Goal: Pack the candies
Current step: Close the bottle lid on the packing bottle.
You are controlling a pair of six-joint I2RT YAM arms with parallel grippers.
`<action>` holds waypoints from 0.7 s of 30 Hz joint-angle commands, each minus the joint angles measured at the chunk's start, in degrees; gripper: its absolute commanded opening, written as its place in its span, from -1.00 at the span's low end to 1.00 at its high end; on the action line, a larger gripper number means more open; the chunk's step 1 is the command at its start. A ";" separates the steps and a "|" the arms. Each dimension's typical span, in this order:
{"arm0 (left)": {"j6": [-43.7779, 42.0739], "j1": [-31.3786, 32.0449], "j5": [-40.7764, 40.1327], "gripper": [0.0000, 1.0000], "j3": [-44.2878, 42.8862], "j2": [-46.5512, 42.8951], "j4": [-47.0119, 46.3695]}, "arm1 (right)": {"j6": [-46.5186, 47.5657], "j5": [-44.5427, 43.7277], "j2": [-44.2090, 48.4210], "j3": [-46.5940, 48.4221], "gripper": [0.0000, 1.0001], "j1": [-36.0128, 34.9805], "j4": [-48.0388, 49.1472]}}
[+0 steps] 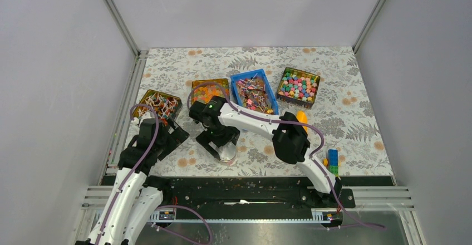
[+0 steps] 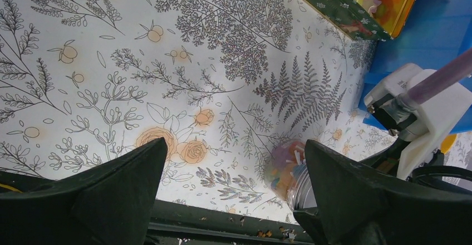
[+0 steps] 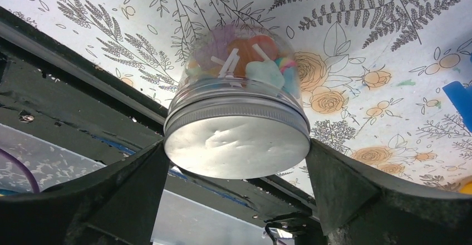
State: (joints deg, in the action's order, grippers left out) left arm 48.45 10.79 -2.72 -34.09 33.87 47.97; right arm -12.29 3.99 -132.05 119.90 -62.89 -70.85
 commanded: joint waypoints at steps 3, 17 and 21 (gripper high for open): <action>-0.46 -0.34 1.53 0.98 0.36 -0.03 -2.34 | 0.10 -0.61 3.59 -2.60 0.95 -0.50 2.75; -0.13 -0.33 2.19 0.98 0.56 -0.24 -2.44 | 0.94 -3.19 5.99 -9.41 0.92 -0.48 7.52; 0.37 -0.34 2.32 0.98 0.76 -0.67 -2.44 | 0.81 -6.52 5.53 -10.00 0.90 -0.64 7.48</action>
State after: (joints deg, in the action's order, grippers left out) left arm 48.45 10.79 -1.52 -34.00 33.85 47.90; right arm -12.25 3.27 -127.00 111.63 -62.96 -63.72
